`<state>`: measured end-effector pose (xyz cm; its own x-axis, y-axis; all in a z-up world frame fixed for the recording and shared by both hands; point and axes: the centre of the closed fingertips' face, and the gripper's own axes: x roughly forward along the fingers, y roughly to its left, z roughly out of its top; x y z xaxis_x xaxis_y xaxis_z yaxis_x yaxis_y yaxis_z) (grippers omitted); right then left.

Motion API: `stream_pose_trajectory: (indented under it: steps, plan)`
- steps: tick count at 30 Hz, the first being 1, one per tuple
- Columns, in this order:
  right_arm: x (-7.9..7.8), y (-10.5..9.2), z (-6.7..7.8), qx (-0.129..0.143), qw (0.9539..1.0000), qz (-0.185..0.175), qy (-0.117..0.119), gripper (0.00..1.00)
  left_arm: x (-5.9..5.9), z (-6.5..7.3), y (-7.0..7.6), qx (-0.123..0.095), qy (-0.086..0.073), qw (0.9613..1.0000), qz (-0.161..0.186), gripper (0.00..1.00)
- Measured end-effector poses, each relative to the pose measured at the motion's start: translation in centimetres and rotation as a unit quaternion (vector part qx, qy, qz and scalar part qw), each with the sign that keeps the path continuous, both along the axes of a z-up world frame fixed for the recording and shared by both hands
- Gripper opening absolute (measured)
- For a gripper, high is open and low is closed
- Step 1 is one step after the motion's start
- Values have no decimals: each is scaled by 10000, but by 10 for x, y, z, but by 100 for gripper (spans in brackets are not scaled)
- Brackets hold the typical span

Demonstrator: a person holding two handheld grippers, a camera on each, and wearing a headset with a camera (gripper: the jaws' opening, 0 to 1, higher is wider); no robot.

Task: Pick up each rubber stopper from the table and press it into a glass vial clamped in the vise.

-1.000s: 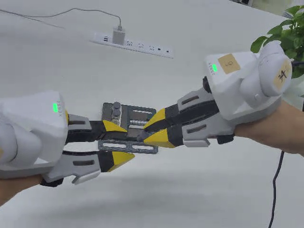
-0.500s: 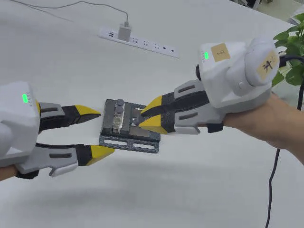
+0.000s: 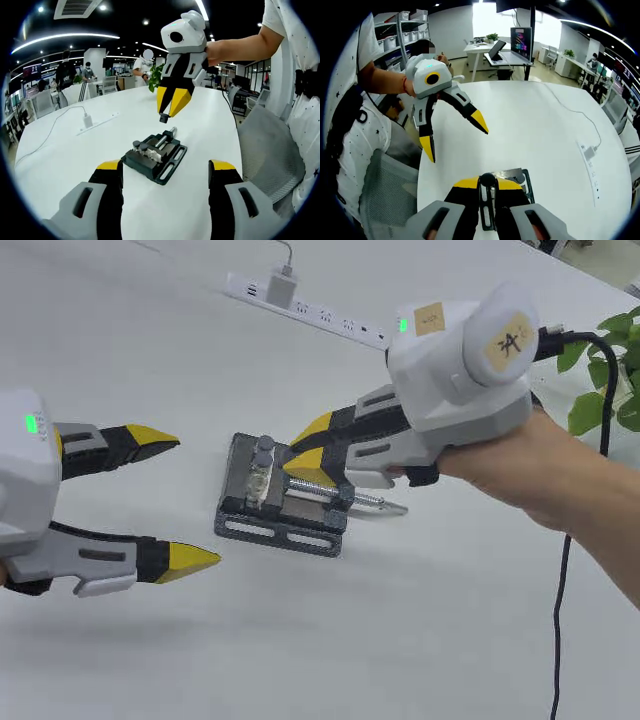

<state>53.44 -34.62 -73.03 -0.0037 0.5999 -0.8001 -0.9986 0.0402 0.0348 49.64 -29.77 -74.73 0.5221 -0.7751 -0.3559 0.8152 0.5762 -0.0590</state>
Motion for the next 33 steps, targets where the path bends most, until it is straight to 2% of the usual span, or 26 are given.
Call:
stream_pose_trajectory:
  steps: [5, 7, 11, 19, 27, 33]
  plan:
    - [10, 2, -17, -292, 9996, -12, -35, 6, 2, -7, 6, 5, 52, 10000, 15, 74]
    - [13, 4, -24, -362, 9993, -29, -12, 6, 3, -9, 8, 21, 21, 10000, 5, 77]
    - [16, 6, -36, -525, 9986, 2, 13, 6, 3, -12, 10, -2, 0, 10000, -27, 81]
    - [18, 7, -58, -887, 9959, 154, 15, 6, 5, -18, 14, -31, 53, 10000, -36, 85]
    - [20, 4, -69, -1090, 9938, 225, 12, 6, 6, -21, 13, -104, 84, 9999, -21, 85]
    - [18, 3, -70, -1188, 9925, 291, 5, 6, 7, -19, 12, -175, 82, 9998, -16, 85]
